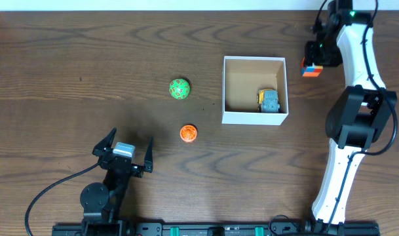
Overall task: Pack container
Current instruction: 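Close the right gripper on the Rubik's cube and lift, then carry the cube into the box and release it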
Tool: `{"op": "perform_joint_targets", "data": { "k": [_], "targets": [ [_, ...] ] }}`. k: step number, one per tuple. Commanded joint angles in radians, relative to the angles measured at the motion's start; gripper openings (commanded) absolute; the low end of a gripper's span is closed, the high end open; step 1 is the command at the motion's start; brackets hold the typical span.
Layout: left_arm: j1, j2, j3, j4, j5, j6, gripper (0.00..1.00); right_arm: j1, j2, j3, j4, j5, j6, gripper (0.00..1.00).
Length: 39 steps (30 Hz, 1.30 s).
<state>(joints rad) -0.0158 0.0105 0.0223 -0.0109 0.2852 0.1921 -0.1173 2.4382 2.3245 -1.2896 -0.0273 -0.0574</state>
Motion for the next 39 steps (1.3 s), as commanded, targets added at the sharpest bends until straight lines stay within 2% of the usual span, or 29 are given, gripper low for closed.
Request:
{"op": "perform_joint_targets", "data": {
  "k": [1,9,20,24,27,33,39],
  "targets": [
    [0.004,-0.006,-0.018,-0.034,0.01,0.017,0.98,0.039,-0.109,0.122,-0.064,-0.007,0.027,0.35],
    [0.004,-0.006,-0.018,-0.034,0.01,0.017,0.98,0.175,-0.237,0.176,-0.189,-0.007,-0.024,0.36],
    [0.004,-0.006,-0.018,-0.034,0.01,0.017,0.98,0.368,-0.244,0.146,-0.245,-0.007,-0.389,0.38],
    [0.004,-0.006,-0.018,-0.034,0.01,0.017,0.98,0.393,-0.244,0.117,-0.243,-0.007,-0.545,0.4],
    [0.004,-0.006,-0.018,-0.034,0.01,0.017,0.98,0.393,-0.243,0.105,-0.236,-0.01,-0.608,0.4],
    [0.004,-0.006,-0.018,-0.034,0.01,0.017,0.98,0.386,-0.243,0.038,-0.23,-0.148,-0.83,0.44],
    [0.004,-0.006,-0.018,-0.034,0.01,0.017,0.98,0.379,-0.243,-0.057,-0.153,-0.154,-0.865,0.43]
  ]
}}
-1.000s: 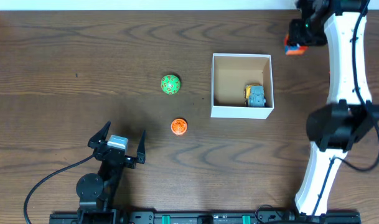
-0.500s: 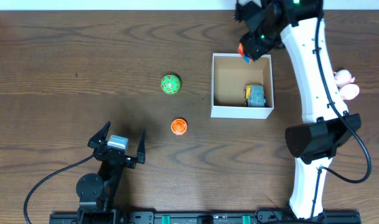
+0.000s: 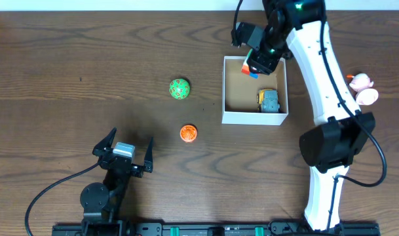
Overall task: Pack container
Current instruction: 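Carry the cube into the box and release it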
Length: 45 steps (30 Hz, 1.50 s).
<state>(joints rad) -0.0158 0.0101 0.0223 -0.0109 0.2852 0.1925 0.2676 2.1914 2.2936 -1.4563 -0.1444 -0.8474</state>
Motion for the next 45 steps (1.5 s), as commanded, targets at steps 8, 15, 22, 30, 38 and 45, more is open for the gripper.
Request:
{"op": "perform_joint_targets", "data": {
  "k": [8,15,22,30,38,45],
  "targets": [
    [0.004,-0.006,-0.018,-0.034,0.01,0.016,0.98,-0.026,0.003,-0.151,0.158,-0.037,-0.086,0.41],
    [0.004,-0.006,-0.018,-0.034,0.01,0.016,0.98,-0.034,0.003,-0.192,0.181,-0.041,-0.098,0.41],
    [0.004,-0.006,-0.018,-0.034,0.01,0.016,0.98,-0.033,0.004,-0.221,0.184,-0.08,-0.157,0.44],
    [0.004,-0.006,-0.018,-0.034,0.01,0.016,0.98,-0.057,0.005,-0.265,0.24,-0.069,-0.206,0.49],
    [0.004,-0.006,-0.018,-0.034,0.01,0.016,0.98,-0.069,0.008,-0.294,0.279,-0.073,-0.212,0.52],
    [0.004,-0.006,-0.018,-0.034,0.01,0.016,0.98,-0.069,0.019,-0.294,0.279,-0.074,-0.224,0.55]
  ]
}}
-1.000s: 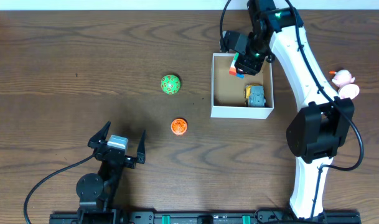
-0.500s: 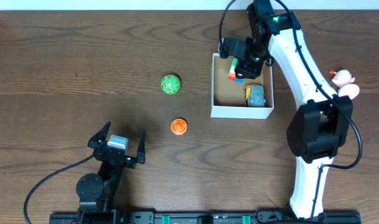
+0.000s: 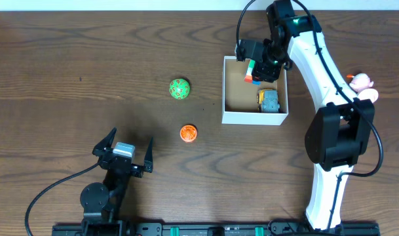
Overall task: Pack container
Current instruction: 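Carry the cube into the box and release it, then move the right gripper right over the pink-white plush figure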
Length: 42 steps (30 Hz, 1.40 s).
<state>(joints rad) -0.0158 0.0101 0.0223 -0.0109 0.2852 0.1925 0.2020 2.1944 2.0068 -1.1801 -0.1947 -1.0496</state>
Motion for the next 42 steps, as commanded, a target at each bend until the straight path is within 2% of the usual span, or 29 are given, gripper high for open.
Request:
{"op": "perform_joint_targets", "data": {
  "k": [1,12,18,21,32,37,40,42],
  "targets": [
    [0.004,-0.006,-0.018,-0.034,0.01,0.016,0.98,-0.003,0.019,-0.007,0.003,-0.025,-0.021,0.55],
    [0.004,-0.006,-0.018,-0.034,0.01,0.016,0.98,-0.003,0.061,-0.007,0.003,-0.031,-0.021,0.57],
    [0.004,-0.006,-0.018,-0.034,0.01,0.016,0.98,-0.003,0.082,-0.007,0.003,-0.031,-0.021,0.68],
    [0.004,-0.006,-0.018,-0.034,0.01,0.016,0.98,-0.003,0.082,-0.007,0.006,-0.031,-0.02,0.69],
    [0.004,-0.006,-0.018,-0.034,0.01,0.016,0.98,0.004,0.042,0.045,0.077,0.053,0.251,0.78],
    [0.004,-0.006,-0.018,-0.034,0.01,0.016,0.98,0.006,-0.037,0.166,0.066,0.038,0.442,0.87],
    [0.004,-0.006,-0.018,-0.034,0.01,0.016,0.98,0.005,-0.103,0.211,0.052,-0.035,0.465,0.99],
    [0.004,-0.006,-0.018,-0.034,0.01,0.016,0.98,0.005,-0.159,0.217,0.051,-0.084,0.465,0.99]
  ]
}}
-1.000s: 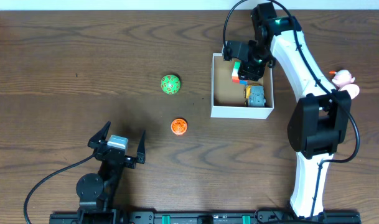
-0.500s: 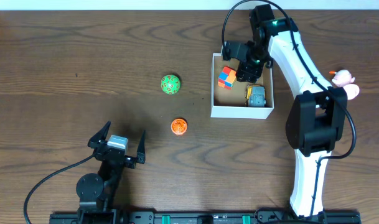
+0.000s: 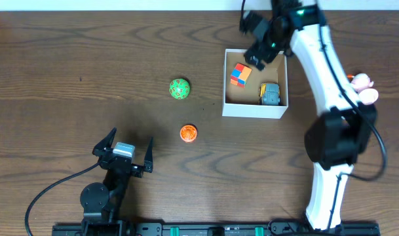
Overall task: Pack container
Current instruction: 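Move the right gripper right over the pink-white plush figure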
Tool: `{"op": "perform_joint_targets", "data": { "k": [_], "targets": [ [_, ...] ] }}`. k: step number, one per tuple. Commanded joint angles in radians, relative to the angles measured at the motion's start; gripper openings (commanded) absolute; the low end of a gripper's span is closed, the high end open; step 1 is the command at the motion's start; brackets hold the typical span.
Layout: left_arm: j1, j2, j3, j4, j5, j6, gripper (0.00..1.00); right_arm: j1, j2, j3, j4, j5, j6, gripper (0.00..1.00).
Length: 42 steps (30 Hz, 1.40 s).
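A white cardboard box point(image 3: 254, 110) stands right of centre. Inside it lie a multicoloured block point(image 3: 238, 75) at the back left and a grey-and-yellow toy car point(image 3: 270, 94) at the right. My right gripper point(image 3: 255, 40) hovers open over the box's far rim, holding nothing. A green patterned ball point(image 3: 179, 88) and an orange disc-shaped toy point(image 3: 189, 134) sit on the table left of the box. My left gripper point(image 3: 123, 149) rests open near the front edge, well away from them.
A pink-and-white toy point(image 3: 363, 88) lies at the right, partly behind the right arm. The wooden table point(image 3: 68, 72) spreads wide to the left. Cables and a rail run along the front edge.
The right gripper has let go of the multicoloured block, which now lies in the box's back left. The gripper is open and stands higher, at the box's far rim.
The right gripper first held the multicoloured block out to the right of the box. It then held it over the box's far edge, then low inside the box. Now the block lies in the box beside the toy car, and the left arm has stayed still.
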<state>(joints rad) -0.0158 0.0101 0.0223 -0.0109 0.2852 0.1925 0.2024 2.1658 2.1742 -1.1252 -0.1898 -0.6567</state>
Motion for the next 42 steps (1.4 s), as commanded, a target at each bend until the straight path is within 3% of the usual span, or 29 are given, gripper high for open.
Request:
{"op": "perform_joint_targets", "data": {
  "k": [1,5,8,12,15,21,24,30,36,42],
  "targets": [
    [0.004,-0.006,-0.018,-0.034,0.01,0.016,0.98,0.005,-0.154,0.05,-0.004,-0.1,0.073,0.99],
    [0.004,-0.006,-0.018,-0.034,0.01,0.016,0.98,0.002,-0.24,0.05,-0.005,-0.07,0.14,0.99],
    [0.004,-0.006,-0.018,-0.034,0.01,0.016,0.98,-0.01,-0.281,0.05,-0.005,0.082,0.333,0.99],
    [0.004,-0.006,-0.018,-0.034,0.01,0.016,0.98,-0.055,-0.299,0.05,-0.052,0.448,0.692,0.99],
    [0.004,-0.006,-0.018,-0.034,0.01,0.016,0.98,-0.118,-0.298,0.049,-0.086,0.571,0.824,0.99],
    [0.004,-0.006,-0.018,-0.034,0.01,0.017,0.98,-0.252,-0.289,0.034,-0.184,0.526,0.752,0.99],
    [0.004,-0.006,-0.018,-0.034,0.01,0.016,0.98,-0.329,-0.277,-0.013,-0.154,0.474,0.706,0.99],
    [0.004,-0.006,-0.018,-0.034,0.01,0.016,0.98,-0.428,-0.243,-0.141,-0.09,0.0,0.435,0.99],
    [0.004,-0.006,-0.018,-0.034,0.01,0.016,0.98,-0.478,-0.197,-0.248,0.063,0.229,0.573,0.99],
    [0.004,-0.006,-0.018,-0.034,0.01,0.016,0.98,-0.518,-0.092,-0.293,0.103,0.243,0.457,0.97]
  ]
}}
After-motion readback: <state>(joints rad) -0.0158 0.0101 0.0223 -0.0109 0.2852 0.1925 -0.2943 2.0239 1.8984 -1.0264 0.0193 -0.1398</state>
